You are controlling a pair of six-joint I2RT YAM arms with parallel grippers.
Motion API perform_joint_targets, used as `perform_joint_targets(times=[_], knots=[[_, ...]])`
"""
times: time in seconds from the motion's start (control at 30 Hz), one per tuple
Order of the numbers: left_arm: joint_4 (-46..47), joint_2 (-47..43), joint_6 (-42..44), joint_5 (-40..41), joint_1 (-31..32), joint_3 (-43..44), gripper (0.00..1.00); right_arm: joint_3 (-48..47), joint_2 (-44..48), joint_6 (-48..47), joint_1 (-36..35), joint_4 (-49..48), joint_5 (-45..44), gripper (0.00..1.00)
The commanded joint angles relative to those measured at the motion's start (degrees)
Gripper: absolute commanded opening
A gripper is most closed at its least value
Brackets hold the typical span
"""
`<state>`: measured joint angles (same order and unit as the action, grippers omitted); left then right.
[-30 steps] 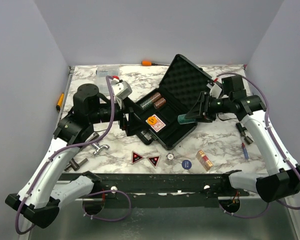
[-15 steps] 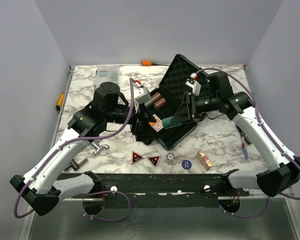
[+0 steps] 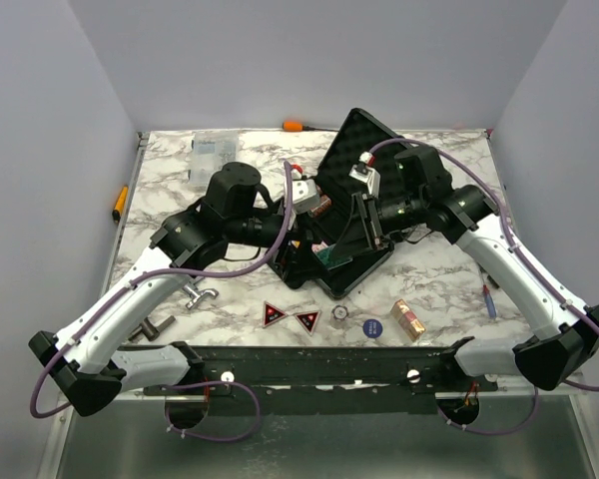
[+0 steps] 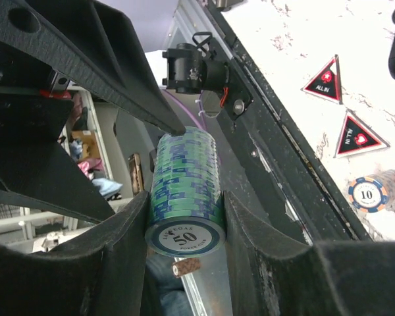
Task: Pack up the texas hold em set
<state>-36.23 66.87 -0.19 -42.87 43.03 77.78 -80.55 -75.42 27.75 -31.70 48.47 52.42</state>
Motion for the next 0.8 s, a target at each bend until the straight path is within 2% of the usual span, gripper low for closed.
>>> perform_joint_targets(times=[0.0, 0.33, 0.77], knots=[[-0.9, -0.6, 4.3, 2.7, 1.2, 0.0, 0.8, -2.6, 0.6, -0.9, -1.6, -3.3, 5.3, 0.01], [-5.8, 2.0, 7.6, 4.2, 2.2, 2.7, 0.66, -2.7, 1.1, -1.6, -2.7, -2.9, 5.3, 0.01], [-9.2, 3.3, 8.4, 6.8, 2.9, 3.6, 0.59, -2.2, 0.4, -1.9, -3.7, -3.1, 5.5, 0.01]])
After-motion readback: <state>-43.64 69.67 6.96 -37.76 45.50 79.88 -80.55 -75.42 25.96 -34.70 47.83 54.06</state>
